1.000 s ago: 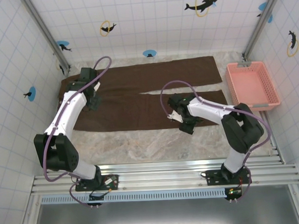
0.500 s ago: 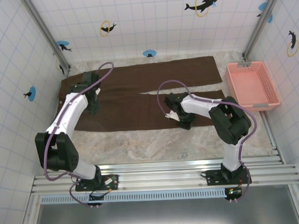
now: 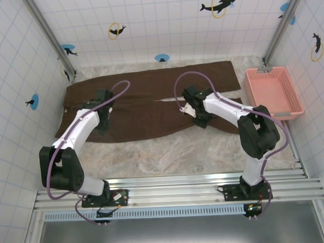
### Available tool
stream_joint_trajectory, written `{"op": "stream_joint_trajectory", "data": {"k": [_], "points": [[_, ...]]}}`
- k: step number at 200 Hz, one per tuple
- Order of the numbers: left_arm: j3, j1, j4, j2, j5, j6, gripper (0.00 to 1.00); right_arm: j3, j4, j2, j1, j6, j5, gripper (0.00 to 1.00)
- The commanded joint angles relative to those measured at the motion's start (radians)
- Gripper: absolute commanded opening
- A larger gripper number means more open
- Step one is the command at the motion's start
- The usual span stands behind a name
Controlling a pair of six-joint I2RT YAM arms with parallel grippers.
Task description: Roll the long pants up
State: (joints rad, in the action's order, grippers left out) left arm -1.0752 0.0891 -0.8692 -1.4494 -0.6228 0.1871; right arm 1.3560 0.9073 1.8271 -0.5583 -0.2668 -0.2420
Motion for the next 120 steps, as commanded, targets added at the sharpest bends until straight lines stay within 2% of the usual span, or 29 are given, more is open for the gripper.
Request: {"op": "stream_joint_trajectory", "data": {"k": [1,52,120], "points": [[0.085,0.069,0.017,0.059,-0.075,0.014,0.97,0.086,0.060,-0.060,0.012,-0.017,0.011,0.00],[0.184,0.112,0.077,0.093,-0.052,0.054,0.97,0.217,0.102,-0.050,0.091,0.006,0.060,0.00],[0.126,0.115,0.108,-0.140,-0.040,0.037,0.97,0.242,0.099,-0.054,0.121,0.016,0.104,0.00]]}}
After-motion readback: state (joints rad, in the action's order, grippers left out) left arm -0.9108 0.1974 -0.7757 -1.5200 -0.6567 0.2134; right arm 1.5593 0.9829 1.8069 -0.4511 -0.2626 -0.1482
